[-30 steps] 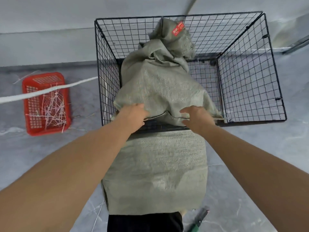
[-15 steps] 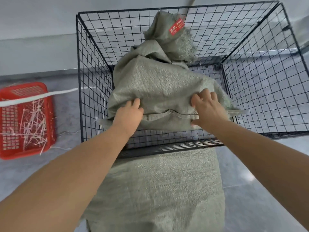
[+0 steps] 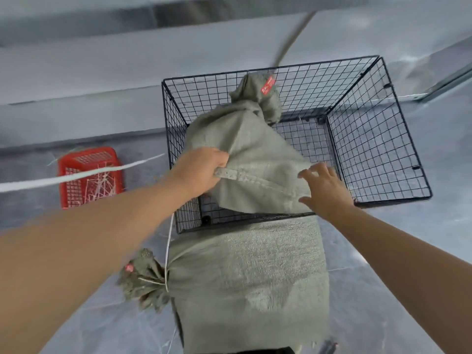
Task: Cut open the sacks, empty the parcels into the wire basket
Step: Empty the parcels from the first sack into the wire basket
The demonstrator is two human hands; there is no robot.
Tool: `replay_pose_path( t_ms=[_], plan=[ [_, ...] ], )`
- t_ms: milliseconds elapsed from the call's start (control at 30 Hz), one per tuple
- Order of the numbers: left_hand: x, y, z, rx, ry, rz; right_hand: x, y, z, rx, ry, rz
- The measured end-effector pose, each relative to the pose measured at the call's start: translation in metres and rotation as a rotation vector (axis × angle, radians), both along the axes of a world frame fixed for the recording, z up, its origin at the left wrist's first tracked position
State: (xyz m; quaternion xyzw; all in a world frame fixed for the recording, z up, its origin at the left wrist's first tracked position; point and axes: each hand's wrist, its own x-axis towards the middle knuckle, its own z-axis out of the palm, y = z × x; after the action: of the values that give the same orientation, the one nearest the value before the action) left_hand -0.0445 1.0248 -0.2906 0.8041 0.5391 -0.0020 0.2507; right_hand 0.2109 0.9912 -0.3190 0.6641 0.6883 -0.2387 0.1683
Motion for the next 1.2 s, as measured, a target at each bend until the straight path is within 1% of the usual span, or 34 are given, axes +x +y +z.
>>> replay_pose_path(
  t_ms=[133, 200, 267, 333, 400, 467, 500, 567, 633, 733, 833, 900, 1000, 1067, 1133, 1200],
  plan=[
    [-0.006, 0.011, 0.049, 0.015, -0.126, 0.072, -0.014, -0.007, 0.026, -0.049, 0.096, -0.089],
    [-0.007, 0.013, 0.065, -0.01, -0.124, 0.037, -0.02, -0.012, 0.032, -0.063, 0.126, -0.12],
    [-0.009, 0.013, 0.074, -0.016, -0.135, 0.057, -0.023, -0.017, 0.036, -0.072, 0.154, -0.152],
    [-0.012, 0.012, 0.077, -0.004, -0.167, 0.09, -0.021, -0.021, 0.041, -0.082, 0.143, -0.14],
    [-0.015, 0.011, 0.08, 0.003, -0.177, 0.103, -0.015, -0.024, 0.047, -0.088, 0.044, -0.066],
    [-0.018, 0.011, 0.084, 0.023, -0.151, 0.11, -0.007, -0.026, 0.054, -0.035, -0.056, -0.006],
    [-0.02, 0.011, 0.088, 0.033, -0.122, 0.122, -0.003, -0.026, 0.059, 0.011, -0.068, -0.012],
    [-0.023, 0.011, 0.098, 0.032, -0.023, 0.127, 0.003, -0.026, 0.073, 0.13, -0.038, -0.054],
    [-0.027, 0.01, 0.112, -0.022, 0.087, 0.068, 0.008, -0.021, 0.092, 0.249, 0.027, -0.112],
    [-0.035, -0.004, 0.133, -0.172, 0.172, 0.046, 0.009, -0.011, 0.135, 0.376, 0.116, -0.218],
    [-0.036, -0.02, 0.166, -0.196, 0.258, 0.042, 0.006, 0.004, 0.193, 0.526, 0.174, -0.224],
    [-0.029, -0.024, 0.201, -0.12, 0.284, 0.08, 0.007, 0.018, 0.239, 0.584, 0.146, -0.181],
    [-0.008, -0.02, 0.261, 0.047, 0.472, 0.054, 0.015, 0.042, 0.31, 0.662, 0.143, -0.13],
    [0.002, -0.014, 0.298, 0.11, 0.561, 0.047, 0.022, 0.057, 0.357, 0.652, 0.137, -0.126],
    [0.006, -0.004, 0.334, 0.153, 0.54, 0.082, 0.027, 0.068, 0.401, 0.629, 0.101, -0.128],
    [0.005, 0.006, 0.372, 0.183, 0.465, 0.117, 0.032, 0.071, 0.442, 0.652, 0.096, -0.15]
  ],
)
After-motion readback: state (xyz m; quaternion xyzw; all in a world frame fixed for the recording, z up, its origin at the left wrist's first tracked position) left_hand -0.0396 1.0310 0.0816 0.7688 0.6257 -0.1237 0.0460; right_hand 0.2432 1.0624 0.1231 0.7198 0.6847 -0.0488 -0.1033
